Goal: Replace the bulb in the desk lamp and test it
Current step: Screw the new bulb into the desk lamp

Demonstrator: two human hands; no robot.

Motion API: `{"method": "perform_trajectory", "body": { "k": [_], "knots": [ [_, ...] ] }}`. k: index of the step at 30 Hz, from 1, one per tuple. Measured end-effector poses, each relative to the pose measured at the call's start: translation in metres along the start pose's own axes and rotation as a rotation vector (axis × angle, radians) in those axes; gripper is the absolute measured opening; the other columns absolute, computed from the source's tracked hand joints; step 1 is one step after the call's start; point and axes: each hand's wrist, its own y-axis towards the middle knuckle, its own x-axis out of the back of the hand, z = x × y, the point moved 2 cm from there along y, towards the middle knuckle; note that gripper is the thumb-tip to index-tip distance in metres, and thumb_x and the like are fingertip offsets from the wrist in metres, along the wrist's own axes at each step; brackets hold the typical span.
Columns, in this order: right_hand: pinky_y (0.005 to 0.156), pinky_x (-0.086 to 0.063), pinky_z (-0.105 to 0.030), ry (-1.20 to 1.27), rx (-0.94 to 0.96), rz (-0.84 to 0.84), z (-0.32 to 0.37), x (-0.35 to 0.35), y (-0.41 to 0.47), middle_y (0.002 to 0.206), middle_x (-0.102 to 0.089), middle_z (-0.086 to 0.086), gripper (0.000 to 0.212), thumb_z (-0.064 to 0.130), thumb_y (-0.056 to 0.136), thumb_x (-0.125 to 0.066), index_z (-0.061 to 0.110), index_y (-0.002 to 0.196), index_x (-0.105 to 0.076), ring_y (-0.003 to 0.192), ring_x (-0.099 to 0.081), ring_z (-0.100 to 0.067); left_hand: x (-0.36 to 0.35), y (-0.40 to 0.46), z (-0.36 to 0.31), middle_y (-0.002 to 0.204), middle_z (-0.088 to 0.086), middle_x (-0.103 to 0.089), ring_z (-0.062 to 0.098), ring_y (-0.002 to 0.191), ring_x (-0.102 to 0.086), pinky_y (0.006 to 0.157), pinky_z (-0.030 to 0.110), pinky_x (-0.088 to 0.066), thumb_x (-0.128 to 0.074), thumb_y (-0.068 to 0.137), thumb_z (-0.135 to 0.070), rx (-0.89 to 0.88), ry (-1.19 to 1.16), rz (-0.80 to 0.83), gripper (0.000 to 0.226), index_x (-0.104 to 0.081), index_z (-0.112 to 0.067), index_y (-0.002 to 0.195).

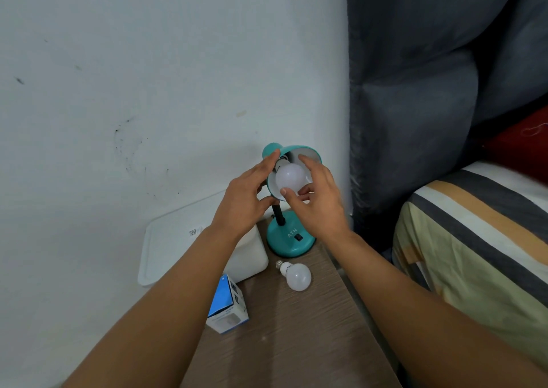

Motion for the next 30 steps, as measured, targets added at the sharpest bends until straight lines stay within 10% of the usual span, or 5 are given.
{"method": "perform_trajectory", "body": {
  "k": [30],
  "knots": [
    [0.073,-0.051,-0.017,-0.069,-0.178,-0.067,0.0017,-0.0003,0.0004,0.132,-0.05,0.005,0.057,0.046,0.084,-0.072,0.023,0.133,-0.053,0.083,-0.065,-0.009,-0.0013,-0.0007,0.0007,0.128,-0.017,-0.056,-0.007,0.102,-0.053,0.088,-0.002,-0.037,-0.081,0.083,-0.013,0.016,0.009,0.01,0.094,-0.027,-0.044,0.152]
  ]
}}
